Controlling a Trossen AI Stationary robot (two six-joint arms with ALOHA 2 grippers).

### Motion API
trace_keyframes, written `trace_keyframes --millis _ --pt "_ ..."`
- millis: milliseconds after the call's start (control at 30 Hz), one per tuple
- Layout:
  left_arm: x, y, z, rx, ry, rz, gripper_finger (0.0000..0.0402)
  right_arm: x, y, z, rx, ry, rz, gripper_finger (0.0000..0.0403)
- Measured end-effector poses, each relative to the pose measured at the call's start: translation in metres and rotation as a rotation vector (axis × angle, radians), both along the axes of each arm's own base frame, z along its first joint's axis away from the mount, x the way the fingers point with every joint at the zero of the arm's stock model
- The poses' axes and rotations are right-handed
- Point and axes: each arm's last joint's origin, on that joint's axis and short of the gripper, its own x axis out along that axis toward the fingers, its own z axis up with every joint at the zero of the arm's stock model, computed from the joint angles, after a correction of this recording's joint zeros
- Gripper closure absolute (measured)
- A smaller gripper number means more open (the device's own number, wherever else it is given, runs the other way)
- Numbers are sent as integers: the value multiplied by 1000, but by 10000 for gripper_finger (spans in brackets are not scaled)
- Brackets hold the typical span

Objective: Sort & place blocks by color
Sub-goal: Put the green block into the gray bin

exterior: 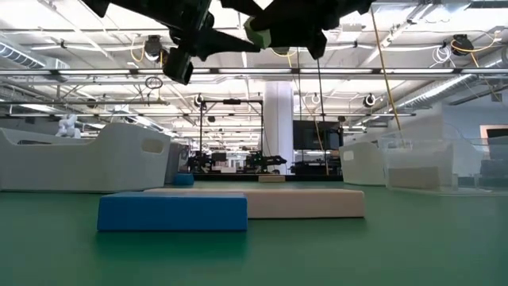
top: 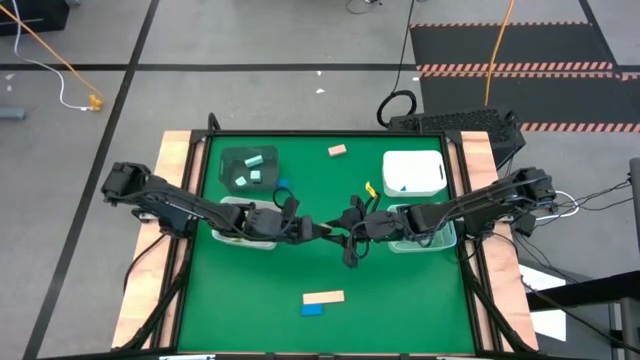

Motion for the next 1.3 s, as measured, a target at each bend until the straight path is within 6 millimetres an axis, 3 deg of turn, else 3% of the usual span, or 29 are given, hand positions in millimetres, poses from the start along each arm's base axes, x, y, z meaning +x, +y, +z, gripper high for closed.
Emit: trace_keyframes --millis 167,367,500,700,867,1067,1167,1300 --pt "1 0 1 17 -16 -8 342 0 0 0 -28 8 4 280" --pt "1 -1 3 64 -27 -29 342 -2 6 -2 16 24 83 182" --pt "0 0 4 84 -26 -26 342 -9 8 -1 79 81 96 143" --pt "-1 4 14 202 -76 -42 342 -28 8 12 166 129 58 134" --pt "-8 -3 34 528 -178 -122 342 -40 21 13 210 182 74 146" --pt "-37 -22 59 894 -213 -263 341 -41 43 0 201 234 128 155" --pt "-56 -28 68 923 -189 -318 341 -37 50 -9 190 256 141 158" --pt "-86 -30 65 853 9 -347 340 -28 58 -26 170 292 153 162"
